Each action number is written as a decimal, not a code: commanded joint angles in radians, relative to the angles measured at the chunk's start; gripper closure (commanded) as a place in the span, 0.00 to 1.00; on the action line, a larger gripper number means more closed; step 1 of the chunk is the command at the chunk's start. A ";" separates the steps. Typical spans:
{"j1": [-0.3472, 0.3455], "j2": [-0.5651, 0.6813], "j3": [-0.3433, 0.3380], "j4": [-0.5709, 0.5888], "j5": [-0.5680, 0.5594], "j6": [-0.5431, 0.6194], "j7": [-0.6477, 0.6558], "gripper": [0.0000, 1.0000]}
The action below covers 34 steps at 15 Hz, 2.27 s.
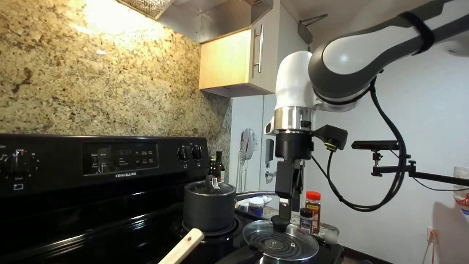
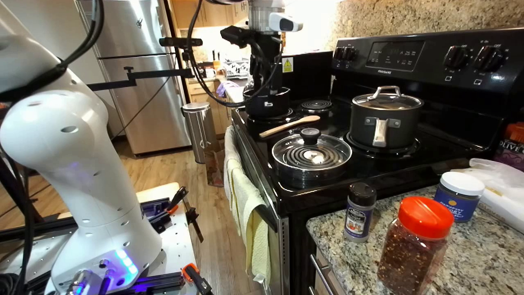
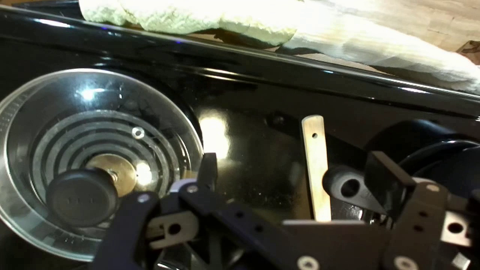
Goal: Remove the cooking stick from the pot, pick up the lid and close the pot
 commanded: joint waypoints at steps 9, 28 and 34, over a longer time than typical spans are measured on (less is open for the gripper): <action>0.096 0.350 0.165 0.458 -0.287 -0.215 -0.127 0.00; 0.187 0.617 0.229 0.736 -0.489 -0.338 -0.528 0.00; 0.181 0.687 0.230 0.807 -0.486 -0.337 -0.622 0.00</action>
